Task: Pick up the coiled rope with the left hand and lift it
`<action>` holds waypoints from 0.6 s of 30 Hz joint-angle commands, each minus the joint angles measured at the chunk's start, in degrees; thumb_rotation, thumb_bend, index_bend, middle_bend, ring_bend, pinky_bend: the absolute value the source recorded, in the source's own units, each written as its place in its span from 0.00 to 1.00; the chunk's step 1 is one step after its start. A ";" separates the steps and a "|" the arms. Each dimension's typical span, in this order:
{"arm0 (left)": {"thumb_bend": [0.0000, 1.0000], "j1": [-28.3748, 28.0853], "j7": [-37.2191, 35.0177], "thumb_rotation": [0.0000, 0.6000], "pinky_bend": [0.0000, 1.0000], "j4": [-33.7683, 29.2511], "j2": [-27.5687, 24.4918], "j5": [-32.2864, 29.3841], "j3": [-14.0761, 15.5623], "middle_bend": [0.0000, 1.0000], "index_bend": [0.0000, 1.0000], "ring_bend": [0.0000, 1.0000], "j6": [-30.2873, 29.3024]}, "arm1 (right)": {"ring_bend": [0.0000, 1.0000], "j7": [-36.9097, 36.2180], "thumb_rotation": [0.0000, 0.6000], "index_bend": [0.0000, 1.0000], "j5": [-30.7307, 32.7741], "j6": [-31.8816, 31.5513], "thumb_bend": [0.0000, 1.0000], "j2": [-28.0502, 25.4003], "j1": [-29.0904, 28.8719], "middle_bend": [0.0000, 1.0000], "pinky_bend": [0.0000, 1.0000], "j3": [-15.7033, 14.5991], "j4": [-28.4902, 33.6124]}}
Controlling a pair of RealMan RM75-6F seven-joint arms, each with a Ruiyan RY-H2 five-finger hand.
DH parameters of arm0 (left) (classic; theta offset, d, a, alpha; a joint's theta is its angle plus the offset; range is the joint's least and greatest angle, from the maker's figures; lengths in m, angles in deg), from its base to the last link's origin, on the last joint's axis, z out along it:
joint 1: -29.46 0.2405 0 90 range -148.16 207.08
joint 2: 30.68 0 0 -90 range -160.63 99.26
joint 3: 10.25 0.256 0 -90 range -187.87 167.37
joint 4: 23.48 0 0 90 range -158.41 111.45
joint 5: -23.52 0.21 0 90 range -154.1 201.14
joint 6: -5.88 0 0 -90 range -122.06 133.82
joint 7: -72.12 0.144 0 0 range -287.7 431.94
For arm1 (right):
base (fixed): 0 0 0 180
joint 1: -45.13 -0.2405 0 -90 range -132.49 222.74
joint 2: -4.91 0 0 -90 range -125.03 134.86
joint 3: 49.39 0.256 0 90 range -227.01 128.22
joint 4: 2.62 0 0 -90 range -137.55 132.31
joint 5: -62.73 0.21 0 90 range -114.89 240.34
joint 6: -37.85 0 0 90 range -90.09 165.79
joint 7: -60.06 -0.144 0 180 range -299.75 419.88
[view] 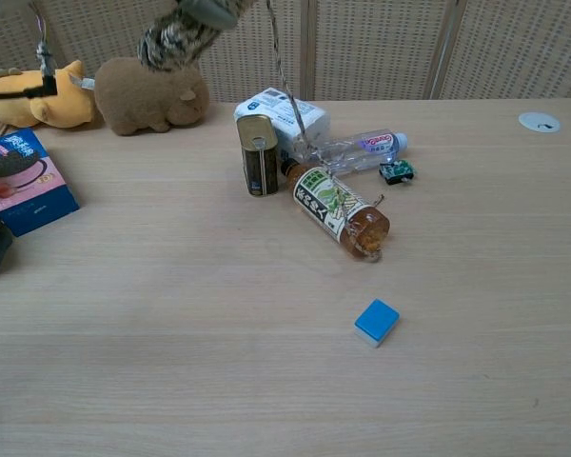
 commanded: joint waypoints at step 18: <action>0.16 -2.60 -3.84 1.00 0.46 -2.33 -4.25 -3.91 -2.82 0.78 0.69 0.82 -3.72 | 0.00 -0.21 1.00 0.00 0.19 0.72 0.01 0.66 -0.19 0.00 0.00 0.15 -0.64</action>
